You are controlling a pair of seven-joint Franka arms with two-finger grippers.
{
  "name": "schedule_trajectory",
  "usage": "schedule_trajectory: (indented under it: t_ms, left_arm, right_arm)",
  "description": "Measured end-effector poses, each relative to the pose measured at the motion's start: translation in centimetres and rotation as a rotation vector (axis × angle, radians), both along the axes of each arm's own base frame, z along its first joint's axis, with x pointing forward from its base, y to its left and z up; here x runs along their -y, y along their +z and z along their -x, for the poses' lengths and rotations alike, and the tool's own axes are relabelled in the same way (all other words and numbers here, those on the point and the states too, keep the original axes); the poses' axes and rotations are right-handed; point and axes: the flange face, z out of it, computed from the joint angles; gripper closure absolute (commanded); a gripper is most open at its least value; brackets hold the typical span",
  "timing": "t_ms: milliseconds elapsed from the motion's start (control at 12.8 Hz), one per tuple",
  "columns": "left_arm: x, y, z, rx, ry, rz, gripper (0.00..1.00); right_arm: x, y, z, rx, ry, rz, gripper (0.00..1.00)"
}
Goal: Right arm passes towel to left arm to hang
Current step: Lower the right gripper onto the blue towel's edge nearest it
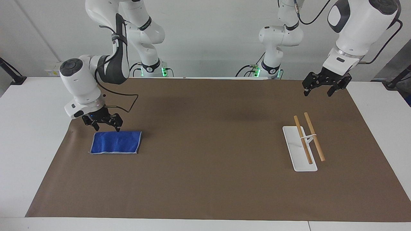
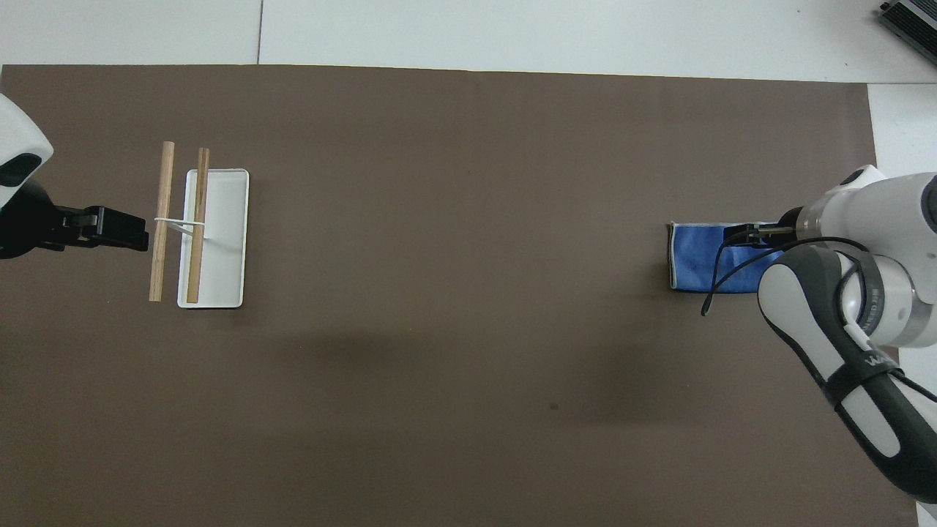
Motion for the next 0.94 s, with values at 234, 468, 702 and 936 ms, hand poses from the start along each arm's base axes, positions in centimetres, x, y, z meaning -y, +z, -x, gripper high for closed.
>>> schedule_trajectory:
  t_ms: [234,468,702,936]
  left_arm:
    - [-0.1,0.0,0.0,0.0,0.001,0.0,0.0]
    - [-0.4,0.0,0.0,0.001,0.008,0.0,0.0]
    - [-0.6,0.0,-0.1,0.001,0.011,0.0,0.0]
    - [-0.6,0.0,-0.1,0.001,0.011,0.0,0.0]
  right_arm:
    - [-0.1,-2.3,0.6,-0.013,0.0,-0.002,0.0]
    - [-0.1,-4.6,0.8,-0.026,0.0,-0.004,0.0]
    - [0.3,-5.7,0.8,-0.029,-0.006,-0.004,0.0]
    - [0.8,-6.4,1.0,-0.041,-0.014,-0.006,0.0]
